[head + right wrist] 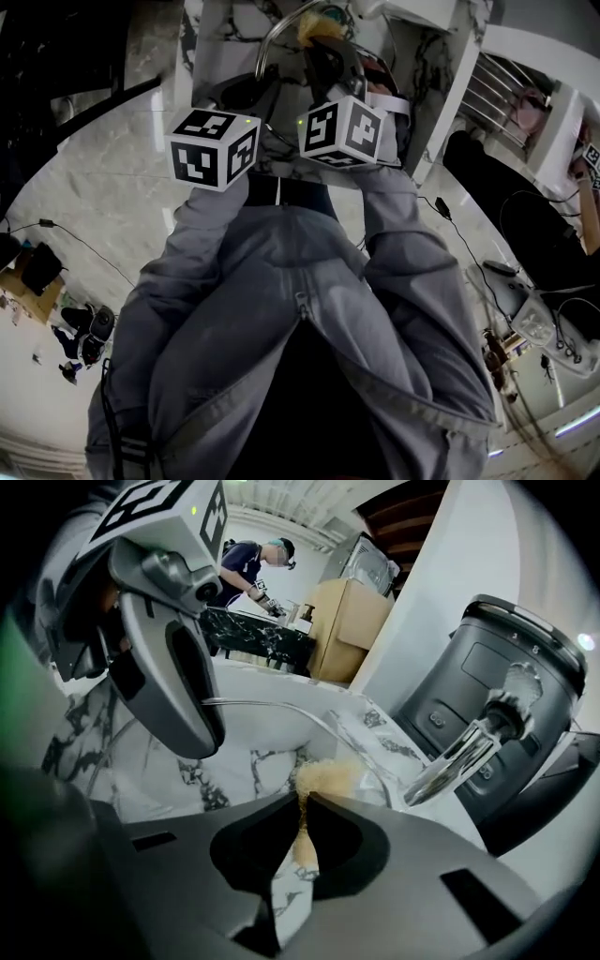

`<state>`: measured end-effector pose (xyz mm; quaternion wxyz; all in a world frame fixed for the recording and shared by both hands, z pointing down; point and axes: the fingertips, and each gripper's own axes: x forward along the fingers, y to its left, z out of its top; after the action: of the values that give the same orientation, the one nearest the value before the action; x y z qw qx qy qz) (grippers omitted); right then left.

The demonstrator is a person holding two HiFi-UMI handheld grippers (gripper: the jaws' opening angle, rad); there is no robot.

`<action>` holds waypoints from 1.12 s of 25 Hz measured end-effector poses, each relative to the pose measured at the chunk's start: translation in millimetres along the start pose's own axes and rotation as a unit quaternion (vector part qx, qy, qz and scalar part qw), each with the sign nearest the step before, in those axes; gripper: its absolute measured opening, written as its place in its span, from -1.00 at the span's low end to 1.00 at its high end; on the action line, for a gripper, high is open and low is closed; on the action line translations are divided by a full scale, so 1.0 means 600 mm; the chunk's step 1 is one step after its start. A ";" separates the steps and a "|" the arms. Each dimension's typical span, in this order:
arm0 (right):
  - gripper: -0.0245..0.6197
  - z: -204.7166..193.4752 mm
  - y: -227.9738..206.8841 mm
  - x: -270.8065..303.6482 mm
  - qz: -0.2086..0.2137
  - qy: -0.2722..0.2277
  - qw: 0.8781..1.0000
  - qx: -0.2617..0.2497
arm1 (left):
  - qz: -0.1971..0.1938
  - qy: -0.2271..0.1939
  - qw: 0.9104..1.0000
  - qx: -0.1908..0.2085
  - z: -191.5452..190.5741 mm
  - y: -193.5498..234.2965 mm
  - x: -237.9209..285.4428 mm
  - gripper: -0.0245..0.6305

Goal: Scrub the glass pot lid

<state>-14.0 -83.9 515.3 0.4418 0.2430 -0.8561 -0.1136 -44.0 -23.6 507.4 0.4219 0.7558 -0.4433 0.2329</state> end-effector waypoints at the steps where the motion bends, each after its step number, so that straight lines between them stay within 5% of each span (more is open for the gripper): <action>1: -0.79 0.000 0.010 0.004 0.015 0.001 1.000 0.001 | 0.001 0.000 1.000 0.002 0.001 0.001 -0.001 -0.75; 12: -0.79 -0.008 0.121 -0.032 0.143 -0.012 0.989 0.018 | 0.009 0.001 1.000 0.006 0.002 0.003 -0.002 -0.75; 18: -0.79 -0.002 0.190 -0.068 0.242 -0.029 0.969 0.045 | 0.012 -0.001 1.000 0.001 -0.003 0.005 -0.005 -0.75; 28: -0.79 -0.003 0.237 -0.101 0.335 -0.011 0.941 0.034 | 0.017 -0.005 1.000 0.008 -0.003 0.001 -0.008 -0.75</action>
<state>-27.4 68.9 532.0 0.4366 -0.0445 -0.8960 0.0677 -46.8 -19.7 505.0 0.4097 0.7528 -0.4559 0.2402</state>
